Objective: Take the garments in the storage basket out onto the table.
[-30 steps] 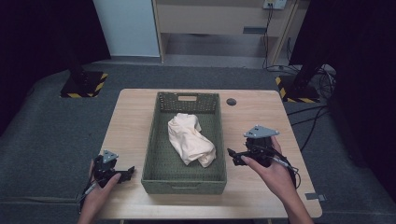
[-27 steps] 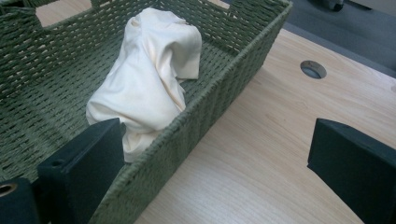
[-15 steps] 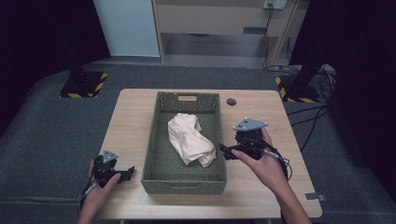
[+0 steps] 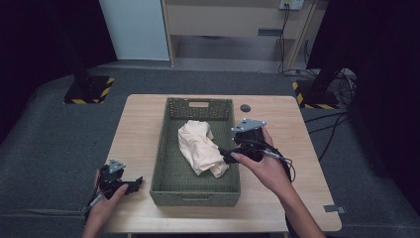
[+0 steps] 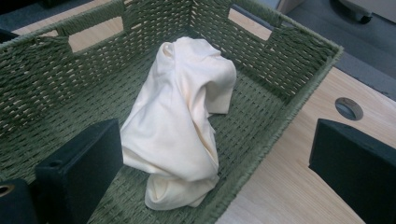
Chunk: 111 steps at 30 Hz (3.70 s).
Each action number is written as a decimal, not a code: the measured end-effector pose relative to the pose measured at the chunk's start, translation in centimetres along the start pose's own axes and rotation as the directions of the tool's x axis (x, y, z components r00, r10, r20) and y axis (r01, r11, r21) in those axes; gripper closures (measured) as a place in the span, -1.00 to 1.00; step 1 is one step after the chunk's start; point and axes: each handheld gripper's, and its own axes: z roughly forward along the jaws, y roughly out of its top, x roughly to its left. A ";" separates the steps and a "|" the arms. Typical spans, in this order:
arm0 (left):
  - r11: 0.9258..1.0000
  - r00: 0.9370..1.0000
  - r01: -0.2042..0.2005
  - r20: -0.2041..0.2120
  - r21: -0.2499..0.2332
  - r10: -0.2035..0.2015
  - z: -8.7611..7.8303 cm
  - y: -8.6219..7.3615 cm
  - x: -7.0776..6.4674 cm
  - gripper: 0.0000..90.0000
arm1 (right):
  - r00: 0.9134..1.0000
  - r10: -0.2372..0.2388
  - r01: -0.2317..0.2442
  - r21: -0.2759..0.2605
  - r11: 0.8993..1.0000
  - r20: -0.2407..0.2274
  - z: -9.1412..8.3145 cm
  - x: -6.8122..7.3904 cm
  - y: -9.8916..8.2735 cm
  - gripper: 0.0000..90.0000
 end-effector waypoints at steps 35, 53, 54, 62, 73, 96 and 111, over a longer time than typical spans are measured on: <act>1.000 1.000 -0.003 0.003 0.000 0.003 0.0 0.0 0.0 -1.00 | 0.998 0.044 -0.043 0.023 0.999 -0.042 6.5 0.6 3.4 -0.92; 1.000 1.000 -0.003 0.003 0.000 0.003 0.0 0.0 0.0 -1.00 | 0.997 0.050 -0.047 0.054 0.997 -0.054 9.7 1.7 4.0 -0.92; 1.000 1.000 -0.003 0.003 0.000 0.003 0.0 0.0 0.0 -1.00 | 0.997 0.052 -0.049 0.055 0.997 -0.054 9.8 1.7 4.0 -0.92; 1.000 1.000 -0.003 0.003 0.000 0.003 0.0 0.0 0.0 -1.00 | 0.995 0.082 -0.077 0.094 0.993 -0.054 11.8 1.6 3.6 -0.93; 1.000 1.000 -0.004 0.004 0.000 0.004 0.0 0.0 0.0 -1.00 | 0.993 0.102 -0.094 0.121 0.988 -0.059 13.9 2.1 3.2 -0.93; 1.000 1.000 -0.005 0.004 0.000 0.005 0.0 0.0 0.1 -1.00 | 0.991 0.118 -0.103 0.225 0.969 -0.057 17.9 2.4 1.3 -0.92; 1.000 1.000 -0.005 0.005 0.000 0.005 0.0 0.0 0.1 -1.00 | 0.980 0.188 -0.168 0.245 0.955 -0.061 19.7 2.0 0.4 -0.93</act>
